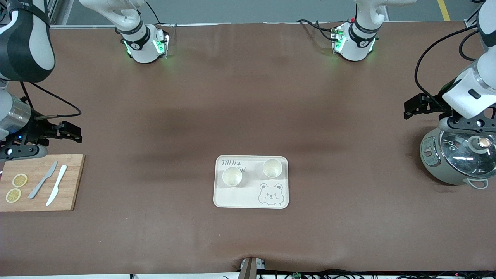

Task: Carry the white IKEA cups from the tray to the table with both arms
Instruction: 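Move the left gripper toward the white tray while the right gripper follows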

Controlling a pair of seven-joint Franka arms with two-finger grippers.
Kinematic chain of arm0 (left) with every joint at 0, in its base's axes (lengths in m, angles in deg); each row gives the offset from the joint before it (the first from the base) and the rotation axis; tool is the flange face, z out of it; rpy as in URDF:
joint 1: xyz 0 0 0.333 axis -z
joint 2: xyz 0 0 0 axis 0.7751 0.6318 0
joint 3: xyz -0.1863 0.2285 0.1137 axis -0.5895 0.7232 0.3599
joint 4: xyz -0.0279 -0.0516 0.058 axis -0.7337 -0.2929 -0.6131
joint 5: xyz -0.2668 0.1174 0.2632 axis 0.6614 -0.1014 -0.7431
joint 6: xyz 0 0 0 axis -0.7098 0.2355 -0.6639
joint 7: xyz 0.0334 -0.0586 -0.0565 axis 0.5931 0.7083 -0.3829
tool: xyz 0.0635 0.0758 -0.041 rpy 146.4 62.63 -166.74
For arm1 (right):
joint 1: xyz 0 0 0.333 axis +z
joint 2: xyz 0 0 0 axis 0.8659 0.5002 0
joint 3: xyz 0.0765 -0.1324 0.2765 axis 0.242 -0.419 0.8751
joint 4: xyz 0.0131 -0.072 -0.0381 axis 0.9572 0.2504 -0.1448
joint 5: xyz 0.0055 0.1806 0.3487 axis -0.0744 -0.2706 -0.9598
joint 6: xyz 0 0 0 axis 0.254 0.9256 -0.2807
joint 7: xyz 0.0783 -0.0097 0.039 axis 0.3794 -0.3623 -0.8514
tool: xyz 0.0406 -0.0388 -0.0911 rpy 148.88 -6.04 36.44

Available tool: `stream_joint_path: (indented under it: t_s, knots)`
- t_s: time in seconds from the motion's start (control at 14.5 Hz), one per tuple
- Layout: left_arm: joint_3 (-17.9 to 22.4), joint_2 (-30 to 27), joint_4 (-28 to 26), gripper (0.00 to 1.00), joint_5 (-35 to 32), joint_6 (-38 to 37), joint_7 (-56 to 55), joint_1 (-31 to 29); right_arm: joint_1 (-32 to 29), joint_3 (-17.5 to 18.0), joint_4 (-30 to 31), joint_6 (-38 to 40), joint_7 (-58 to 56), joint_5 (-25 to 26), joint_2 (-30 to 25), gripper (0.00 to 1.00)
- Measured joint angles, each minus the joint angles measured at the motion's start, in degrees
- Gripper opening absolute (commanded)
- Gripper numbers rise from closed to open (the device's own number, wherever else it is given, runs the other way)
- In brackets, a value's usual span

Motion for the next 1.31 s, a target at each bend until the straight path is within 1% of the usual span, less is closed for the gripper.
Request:
stream_joint_path:
  t_s: [0.34, 0.48, 0.62, 0.83, 1.1, 1.17, 1.31]
  knots:
    - [-0.2, 0.4, -0.3, 1.00, 0.0, 0.0, 0.1, 0.6, 1.3, 0.0, 0.0, 0.0, 0.0, 0.1, 0.1, 1.00]
    - [-0.3, 2.1, -0.5, 1.00, 0.4, 1.4, -0.4, 2.0, 1.4, 0.0, 0.0, 0.0, 0.0, 0.2, 0.1, 1.00]
    - [-0.4, 5.1, -0.6, 1.00, 1.5, 5.0, -3.4, 4.3, 1.6, 0.0, 0.0, -0.2, 0.0, 0.2, 0.1, 1.00]
    - [-0.6, 10.9, -0.5, 1.00, 1.8, 10.5, -9.2, 9.6, 2.1, 0.0, 0.0, -0.4, 0.0, 0.2, 0.1, 1.00]
    - [-0.7, 17.9, 1.9, 1.00, 1.8, 17.1, -17.4, 15.7, 3.5, 0.1, -0.2, -0.8, 1.1, 0.1, 0.1, 1.00]
    - [-0.7, 19.2, 2.1, 1.00, 1.8, 18.7, -19.3, 16.8, 4.6, 0.1, -0.4, -1.0, 4.2, 0.1, 0.1, 1.00]
    - [-0.7, 21.4, 2.3, 1.00, 1.8, 22.0, -21.8, 18.4, 8.2, 0.3, -0.5, -1.2, 14.1, 0.0, 0.2, 1.00]
